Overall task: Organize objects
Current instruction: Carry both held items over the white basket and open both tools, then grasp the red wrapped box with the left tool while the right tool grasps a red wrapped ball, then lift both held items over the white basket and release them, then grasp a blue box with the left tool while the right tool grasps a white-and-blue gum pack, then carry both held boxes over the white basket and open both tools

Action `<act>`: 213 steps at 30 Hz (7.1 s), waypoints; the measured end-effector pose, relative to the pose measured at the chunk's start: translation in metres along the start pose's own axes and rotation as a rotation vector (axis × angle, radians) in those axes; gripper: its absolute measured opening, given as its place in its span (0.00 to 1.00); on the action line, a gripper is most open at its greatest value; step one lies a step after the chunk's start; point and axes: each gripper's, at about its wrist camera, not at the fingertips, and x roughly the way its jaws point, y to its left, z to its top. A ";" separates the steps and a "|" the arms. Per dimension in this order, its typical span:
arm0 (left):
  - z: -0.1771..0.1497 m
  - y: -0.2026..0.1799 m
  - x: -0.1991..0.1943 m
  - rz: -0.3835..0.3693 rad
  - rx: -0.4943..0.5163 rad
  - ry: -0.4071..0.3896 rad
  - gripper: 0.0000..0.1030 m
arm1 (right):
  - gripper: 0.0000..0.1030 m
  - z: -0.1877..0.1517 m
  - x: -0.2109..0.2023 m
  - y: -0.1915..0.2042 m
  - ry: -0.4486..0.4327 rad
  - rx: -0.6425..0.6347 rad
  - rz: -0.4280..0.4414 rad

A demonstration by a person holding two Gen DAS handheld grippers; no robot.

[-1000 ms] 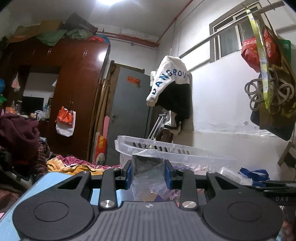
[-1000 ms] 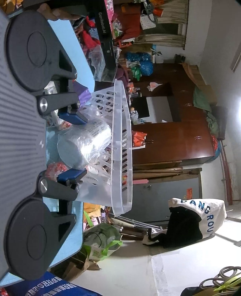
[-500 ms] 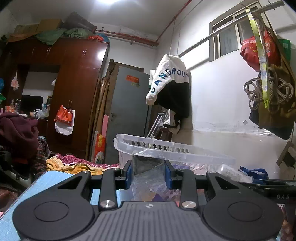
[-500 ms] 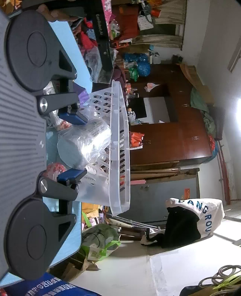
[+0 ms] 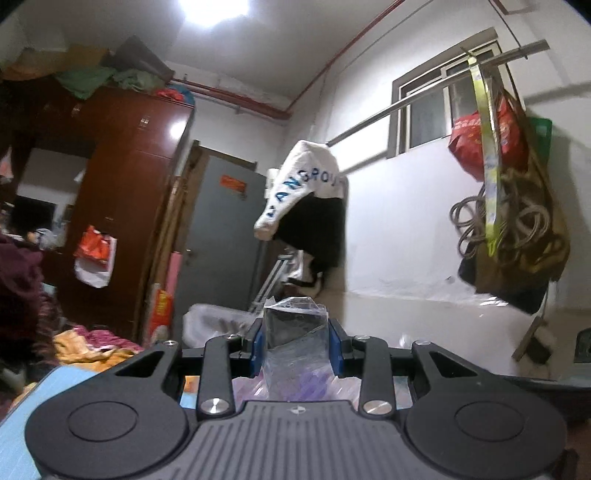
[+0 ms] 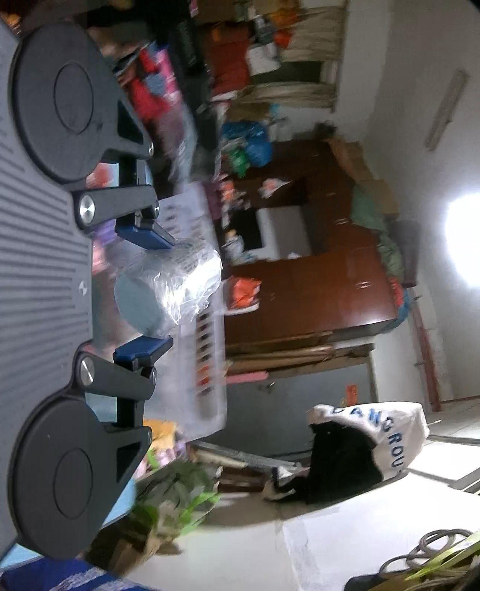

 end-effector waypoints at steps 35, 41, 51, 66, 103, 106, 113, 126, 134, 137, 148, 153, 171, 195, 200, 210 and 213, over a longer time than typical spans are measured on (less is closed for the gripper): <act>-0.053 0.037 0.036 0.270 0.109 0.637 0.89 | 1.00 -0.037 0.068 -0.031 0.474 0.035 -0.194; -0.056 0.034 0.051 0.301 0.107 0.686 0.89 | 1.00 -0.042 0.066 -0.041 0.499 0.094 -0.192; -0.052 0.040 0.045 0.298 0.048 0.651 0.62 | 0.48 -0.040 0.077 -0.041 0.530 0.080 -0.160; -0.039 0.055 0.004 0.129 -0.135 0.346 0.62 | 0.46 -0.028 0.039 -0.020 0.273 0.005 -0.133; -0.027 0.024 -0.044 0.230 0.040 -0.048 0.62 | 0.46 -0.025 0.004 -0.005 -0.009 -0.055 -0.142; -0.005 0.021 -0.036 0.222 0.053 -0.077 0.62 | 0.45 -0.011 -0.008 0.000 -0.064 -0.032 -0.131; 0.066 -0.010 0.033 0.102 0.079 0.018 0.62 | 0.45 0.069 0.043 0.010 -0.055 -0.107 -0.191; 0.033 -0.008 0.027 0.145 0.113 0.215 0.94 | 1.00 0.037 0.026 -0.003 0.042 0.064 -0.132; -0.011 0.020 0.028 0.226 0.078 0.447 0.96 | 1.00 -0.031 0.058 0.020 0.413 0.088 0.035; -0.021 0.026 0.034 0.242 0.072 0.498 0.95 | 1.00 -0.038 0.068 0.023 0.451 0.085 0.050; -0.042 0.013 0.041 0.266 0.118 0.560 0.95 | 0.72 -0.044 0.070 0.023 0.529 0.052 0.064; -0.048 0.008 0.057 0.311 0.165 0.624 0.64 | 0.71 -0.037 0.047 -0.001 0.433 0.080 0.011; -0.034 -0.024 -0.016 0.286 0.256 0.034 0.61 | 0.71 -0.029 0.016 -0.001 0.129 -0.041 -0.170; -0.035 -0.023 -0.014 0.192 0.237 0.056 0.61 | 0.71 -0.031 0.004 0.004 0.008 -0.089 -0.205; -0.035 -0.022 -0.013 0.192 0.235 0.061 0.61 | 0.71 -0.030 0.004 0.003 0.006 -0.088 -0.198; -0.037 -0.020 -0.009 0.186 0.231 0.072 0.61 | 0.71 -0.031 0.003 0.004 0.006 -0.088 -0.197; -0.037 -0.020 -0.008 0.185 0.229 0.079 0.61 | 0.71 -0.031 0.003 0.004 0.006 -0.088 -0.196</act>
